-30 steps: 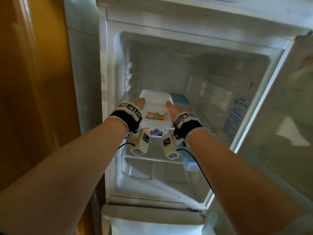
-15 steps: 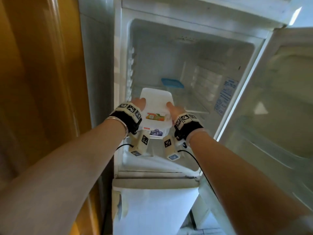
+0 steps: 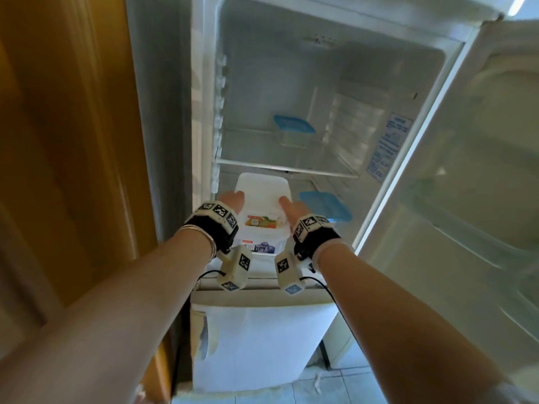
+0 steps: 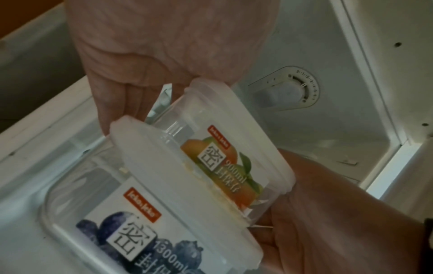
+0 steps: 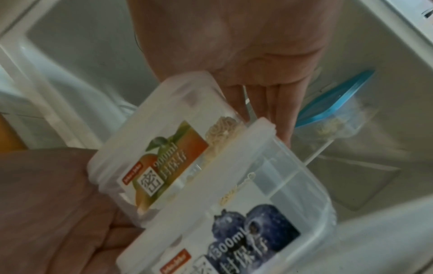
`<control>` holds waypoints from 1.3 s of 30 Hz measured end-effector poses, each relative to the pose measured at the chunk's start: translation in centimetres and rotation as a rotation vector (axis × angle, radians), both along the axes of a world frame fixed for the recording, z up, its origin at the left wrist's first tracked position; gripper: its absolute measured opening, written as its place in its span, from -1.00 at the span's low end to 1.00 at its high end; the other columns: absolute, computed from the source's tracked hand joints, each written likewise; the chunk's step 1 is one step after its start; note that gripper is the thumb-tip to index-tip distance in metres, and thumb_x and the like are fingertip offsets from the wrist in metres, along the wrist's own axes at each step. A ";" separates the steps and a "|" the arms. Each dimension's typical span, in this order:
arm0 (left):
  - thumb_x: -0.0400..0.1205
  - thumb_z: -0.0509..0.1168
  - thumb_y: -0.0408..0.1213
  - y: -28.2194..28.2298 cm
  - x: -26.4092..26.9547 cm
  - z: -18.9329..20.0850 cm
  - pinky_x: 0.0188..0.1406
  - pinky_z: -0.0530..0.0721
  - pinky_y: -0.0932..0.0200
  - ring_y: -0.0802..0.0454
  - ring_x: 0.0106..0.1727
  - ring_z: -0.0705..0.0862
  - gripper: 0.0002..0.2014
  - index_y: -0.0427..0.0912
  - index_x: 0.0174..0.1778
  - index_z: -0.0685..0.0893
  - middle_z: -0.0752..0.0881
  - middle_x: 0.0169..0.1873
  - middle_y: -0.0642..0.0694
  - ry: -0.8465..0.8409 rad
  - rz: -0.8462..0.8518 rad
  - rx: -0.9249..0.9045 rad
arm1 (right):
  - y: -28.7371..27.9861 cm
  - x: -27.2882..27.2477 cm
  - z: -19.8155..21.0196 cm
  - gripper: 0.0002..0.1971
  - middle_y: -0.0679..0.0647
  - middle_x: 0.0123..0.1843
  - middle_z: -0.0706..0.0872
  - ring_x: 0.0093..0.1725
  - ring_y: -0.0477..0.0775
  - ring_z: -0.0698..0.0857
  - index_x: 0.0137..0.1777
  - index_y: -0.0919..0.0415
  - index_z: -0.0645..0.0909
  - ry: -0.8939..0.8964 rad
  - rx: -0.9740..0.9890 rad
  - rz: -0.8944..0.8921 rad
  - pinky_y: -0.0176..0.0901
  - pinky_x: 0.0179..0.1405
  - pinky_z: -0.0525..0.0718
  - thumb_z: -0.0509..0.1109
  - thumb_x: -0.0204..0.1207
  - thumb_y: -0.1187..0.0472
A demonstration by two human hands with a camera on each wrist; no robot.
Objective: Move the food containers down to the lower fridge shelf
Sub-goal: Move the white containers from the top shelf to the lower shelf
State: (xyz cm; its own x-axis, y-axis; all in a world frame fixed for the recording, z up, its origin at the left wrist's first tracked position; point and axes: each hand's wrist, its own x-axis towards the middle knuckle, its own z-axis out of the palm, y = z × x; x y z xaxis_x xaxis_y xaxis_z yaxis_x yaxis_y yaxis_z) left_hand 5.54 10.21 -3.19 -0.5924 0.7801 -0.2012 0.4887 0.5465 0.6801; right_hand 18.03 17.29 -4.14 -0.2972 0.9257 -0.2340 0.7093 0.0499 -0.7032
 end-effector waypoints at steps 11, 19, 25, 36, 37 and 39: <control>0.73 -0.11 -0.23 7.6 -3.0 -3.1 0.43 0.39 -0.03 -0.33 0.44 0.46 -0.52 -0.47 0.46 0.38 0.44 0.44 -0.47 -0.175 0.142 0.072 | 7.7 -2.9 -1.7 -0.40 0.27 0.20 0.61 0.10 0.23 0.58 0.37 0.34 0.49 -0.090 -0.054 0.121 -0.06 0.14 0.47 -0.02 0.64 -0.14; 0.75 -0.04 -0.22 12.2 -5.3 -4.0 0.42 0.40 0.00 -0.28 0.45 0.46 -0.56 -0.36 0.51 0.34 0.45 0.46 -0.40 -0.153 0.194 0.100 | 13.6 -6.5 -3.6 -0.58 0.23 0.16 0.55 0.10 0.14 0.55 0.23 0.25 0.47 -0.001 -0.116 0.183 -0.12 0.04 0.42 0.02 0.64 -0.06; 0.73 0.03 -0.12 14.3 -7.6 -5.5 0.40 0.43 0.00 -0.27 0.44 0.48 -0.53 -0.29 0.51 0.38 0.47 0.45 -0.36 -0.167 0.244 0.080 | 15.8 -8.5 -4.7 -0.45 0.26 0.35 0.55 0.27 0.19 0.58 0.45 0.28 0.40 0.020 -0.160 0.231 0.02 0.27 0.50 0.01 0.63 -0.10; 0.77 -0.08 -0.17 16.9 -9.7 -6.4 0.41 0.42 0.04 -0.25 0.47 0.48 -0.52 -0.41 0.47 0.43 0.50 0.44 -0.37 -0.134 0.344 0.103 | 17.9 -11.2 -6.1 -0.34 0.15 0.68 0.23 0.62 0.18 0.30 0.66 0.17 0.09 0.106 -0.194 0.251 0.06 0.57 0.26 -0.01 0.66 -0.18; 0.77 -0.09 -0.16 17.2 -9.9 -6.6 0.42 0.42 0.02 -0.26 0.46 0.49 -0.52 -0.41 0.46 0.44 0.51 0.43 -0.38 -0.131 0.347 0.108 | 18.0 -11.4 -6.2 -0.34 0.15 0.68 0.23 0.62 0.18 0.30 0.66 0.17 0.10 0.110 -0.193 0.251 0.07 0.57 0.26 -0.01 0.66 -0.18; 0.77 -0.14 -0.14 17.8 -10.4 -6.8 0.46 0.41 -0.04 -0.27 0.41 0.52 -0.51 -0.42 0.42 0.45 0.55 0.39 -0.40 -0.118 0.356 0.134 | 18.3 -11.7 -6.3 -0.34 0.15 0.67 0.26 0.61 0.20 0.32 0.66 0.15 0.13 0.124 -0.196 0.240 0.09 0.58 0.27 0.00 0.65 -0.19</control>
